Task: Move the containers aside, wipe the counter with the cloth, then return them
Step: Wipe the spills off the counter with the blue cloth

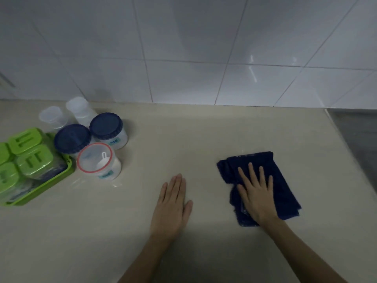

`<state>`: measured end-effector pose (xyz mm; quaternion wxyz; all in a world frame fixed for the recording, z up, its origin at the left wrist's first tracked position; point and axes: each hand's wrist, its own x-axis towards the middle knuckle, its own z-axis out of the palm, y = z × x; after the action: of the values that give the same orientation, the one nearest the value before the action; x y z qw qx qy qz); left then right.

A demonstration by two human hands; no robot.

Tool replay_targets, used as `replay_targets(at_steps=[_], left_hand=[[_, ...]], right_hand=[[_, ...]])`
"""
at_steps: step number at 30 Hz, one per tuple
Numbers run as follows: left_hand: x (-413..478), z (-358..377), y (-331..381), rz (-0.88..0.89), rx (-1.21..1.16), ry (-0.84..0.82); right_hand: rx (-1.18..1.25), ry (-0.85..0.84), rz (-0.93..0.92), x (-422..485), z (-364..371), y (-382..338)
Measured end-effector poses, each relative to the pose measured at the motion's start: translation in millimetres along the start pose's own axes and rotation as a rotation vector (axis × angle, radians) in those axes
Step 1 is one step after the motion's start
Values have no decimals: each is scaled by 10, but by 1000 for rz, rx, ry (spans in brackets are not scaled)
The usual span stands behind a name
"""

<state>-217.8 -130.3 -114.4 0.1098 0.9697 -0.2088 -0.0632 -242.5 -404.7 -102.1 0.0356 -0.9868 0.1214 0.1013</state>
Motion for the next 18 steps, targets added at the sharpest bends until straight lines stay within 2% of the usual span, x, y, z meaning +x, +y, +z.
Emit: replay_targets(at_steps=[3,6,9,11,14,18], left_hand=[[13,-17,8,5,16,-2],[-13,-41,26,3,12,-3],[0,-81,55,5,9,2],[-7,-119,77,2,29,12],[-4,-112,109,4,12,35],[38,-52,54,5,27,83]], right_hand=[[-29,3,-121,10,35,-297],[-61,-8,-412,53,64,-560],[-36,-29,-567,253,32,-432],[-2,-23,-541,414,-24,-175],[31,1,-359,736,-134,234],[-41,34,-243,864,-135,307]])
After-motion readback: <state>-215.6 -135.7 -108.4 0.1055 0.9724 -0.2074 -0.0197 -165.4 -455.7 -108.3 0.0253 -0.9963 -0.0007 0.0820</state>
